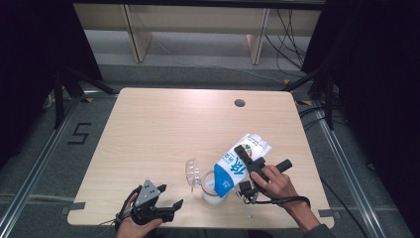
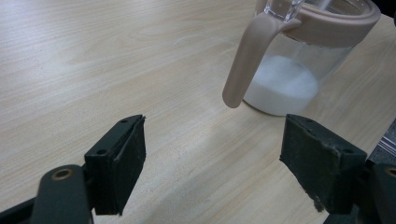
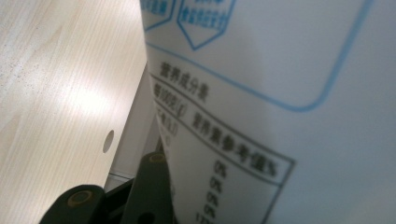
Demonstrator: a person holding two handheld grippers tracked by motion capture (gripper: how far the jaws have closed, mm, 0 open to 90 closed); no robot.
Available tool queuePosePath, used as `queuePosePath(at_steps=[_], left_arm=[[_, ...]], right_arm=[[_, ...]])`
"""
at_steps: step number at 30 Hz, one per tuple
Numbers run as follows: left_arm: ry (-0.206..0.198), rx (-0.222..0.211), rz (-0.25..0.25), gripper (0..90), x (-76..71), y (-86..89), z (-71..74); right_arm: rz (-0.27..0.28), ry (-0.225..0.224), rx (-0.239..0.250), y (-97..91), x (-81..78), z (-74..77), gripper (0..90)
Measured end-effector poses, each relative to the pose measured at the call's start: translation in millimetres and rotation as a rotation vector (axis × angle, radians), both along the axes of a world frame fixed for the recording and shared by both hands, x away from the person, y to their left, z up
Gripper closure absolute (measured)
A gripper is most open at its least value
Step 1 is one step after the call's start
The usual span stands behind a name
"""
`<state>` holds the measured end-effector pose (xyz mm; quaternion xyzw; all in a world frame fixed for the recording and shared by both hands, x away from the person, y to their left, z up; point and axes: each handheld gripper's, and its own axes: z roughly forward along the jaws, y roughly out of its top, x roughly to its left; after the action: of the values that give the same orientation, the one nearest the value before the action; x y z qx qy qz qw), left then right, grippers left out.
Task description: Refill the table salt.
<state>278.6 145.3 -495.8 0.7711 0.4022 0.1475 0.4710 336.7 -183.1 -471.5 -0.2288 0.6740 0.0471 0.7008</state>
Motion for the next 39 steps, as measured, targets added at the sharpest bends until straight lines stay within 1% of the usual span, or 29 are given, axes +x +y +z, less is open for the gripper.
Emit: queuePosePath(at_steps=[1, 2, 3, 4, 5, 6, 7, 8, 10, 11, 12, 14, 16, 17, 18, 20, 22, 23, 25, 26, 27, 29, 30, 32, 33, 35, 36, 38, 39], left_arm=[[-0.008, 0.006, -0.005, 21.7, 0.2, 0.2, 0.4], [0.000, 0.003, -0.002, 21.7, 0.1, 0.0, 0.1], [0.000, 0.003, -0.002, 21.7, 0.1, 0.0, 0.0], [0.000, 0.003, -0.002, 21.7, 0.0, 0.0, 0.0], [-0.001, -0.007, 0.003, 21.7, -0.2, -0.7, -0.1], [-0.003, -0.004, 0.002, 21.7, -0.2, -0.4, 0.1], [-0.002, 0.001, 0.007, 21.7, -0.6, -0.4, 0.5], [-0.007, 0.005, 0.001, 21.7, -0.3, 0.0, 0.6], [0.000, -0.006, 0.005, 21.7, -0.5, -0.7, 0.1], [0.000, -0.002, 0.004, 21.7, -0.7, -0.7, 0.3], [-0.001, -0.003, 0.002, 21.7, -0.4, -0.7, 0.0], [0.001, 0.002, -0.003, 21.7, 0.3, 0.0, -0.1], [0.002, 0.004, 0.004, 21.7, -0.1, -0.1, 0.1], [0.002, 0.004, 0.003, 21.7, -0.2, 0.0, 0.2], [0.001, 0.001, 0.000, 21.7, 0.0, -0.1, 0.1], [0.002, 0.008, 0.001, 21.7, -0.1, -0.1, 0.3], [0.000, 0.001, -0.002, 21.7, 0.1, -0.2, -0.1], [0.000, 0.000, -0.002, 21.7, 0.1, -0.1, -0.1], [-0.003, 0.001, 0.004, 21.7, 0.0, -0.2, 0.3], [-0.006, 0.015, -0.004, 21.7, 0.3, 1.0, 0.8], [-0.006, 0.002, 0.002, 21.7, -0.1, 0.0, 0.6], [-0.004, 0.001, 0.003, 21.7, -0.3, -0.3, 0.7], [0.001, -0.009, 0.007, 21.7, -0.5, -0.9, 0.2], [-0.006, -0.001, -0.004, 21.7, 0.1, -0.4, 0.4], [0.000, -0.007, 0.001, 21.7, 0.0, -0.7, 0.1], [0.001, -0.003, 0.008, 21.7, -0.6, -0.7, 0.6], [-0.006, 0.003, 0.001, 21.7, -0.2, -0.1, 0.8], [-0.005, 0.010, -0.002, 21.7, 0.0, 0.8, 1.0], [-0.002, 0.006, 0.004, 21.7, -0.3, 0.5, 0.9]], right_arm=[[0.001, -0.001, -0.002, 0.1, -0.1, 0.0, 68.0], [0.002, -0.002, -0.001, 0.1, -0.2, 0.0, 68.2], [0.004, -0.005, -0.001, 0.2, -0.3, 0.0, 68.2], [-0.006, 0.005, -0.006, 0.4, -0.7, 0.1, 68.3], [-0.005, 0.005, -0.006, 0.5, -0.8, 0.1, 68.4], [0.002, -0.004, -0.005, 0.6, -0.7, 0.6, 68.6], [-0.002, 0.002, 0.009, 0.6, -0.6, 0.0, 68.7], [0.002, -0.004, 0.007, 0.8, -0.7, 0.8, 68.8], [0.001, -0.002, 0.004, 0.8, -1.0, 1.1, 68.9], [-0.001, -0.002, 0.004, 0.7, -0.9, 0.8, 69.0], [-0.002, 0.006, -0.002, 0.3, -0.7, -0.3, 69.0], [-0.001, 0.008, -0.002, 0.3, -0.7, -0.4, 69.0], [0.003, 0.000, 0.006, 0.9, -0.7, -0.1, 69.1], [0.002, 0.006, 0.006, 0.9, -0.6, -1.0, 69.1], [0.004, 0.000, 0.004, 1.2, -0.7, -0.7, 69.1], [-0.001, 0.011, -0.005, 0.9, -1.1, -1.4, 69.2], [0.004, 0.004, -0.003, 0.7, -1.1, -0.9, 69.3], [-0.002, 0.010, 0.001, 0.8, -1.1, -0.7, 69.4], [0.003, -0.002, 0.005, 0.9, -0.8, 0.0, 69.4], [0.003, -0.002, 0.004, 0.9, -0.9, 0.0, 69.5], [0.000, 0.003, 0.004, 0.8, -0.8, -0.6, 69.5], [-0.003, 0.008, 0.001, 0.9, -1.1, -0.4, 69.6], [-0.001, 0.000, 0.001, 1.1, -1.3, 0.3, 69.6], [0.010, -0.006, 0.008, 1.1, -1.0, -0.3, 69.7], [0.010, -0.006, 0.007, 1.2, -1.1, -0.4, 69.8], [0.010, -0.005, 0.007, 1.3, -1.2, -0.4, 69.8], [0.008, 0.000, 0.006, 1.3, -1.1, -0.8, 69.8], [0.009, -0.003, 0.004, 1.4, -1.2, -0.1, 70.0], [0.008, -0.006, 0.008, 1.2, -1.6, 0.0, 70.1]])
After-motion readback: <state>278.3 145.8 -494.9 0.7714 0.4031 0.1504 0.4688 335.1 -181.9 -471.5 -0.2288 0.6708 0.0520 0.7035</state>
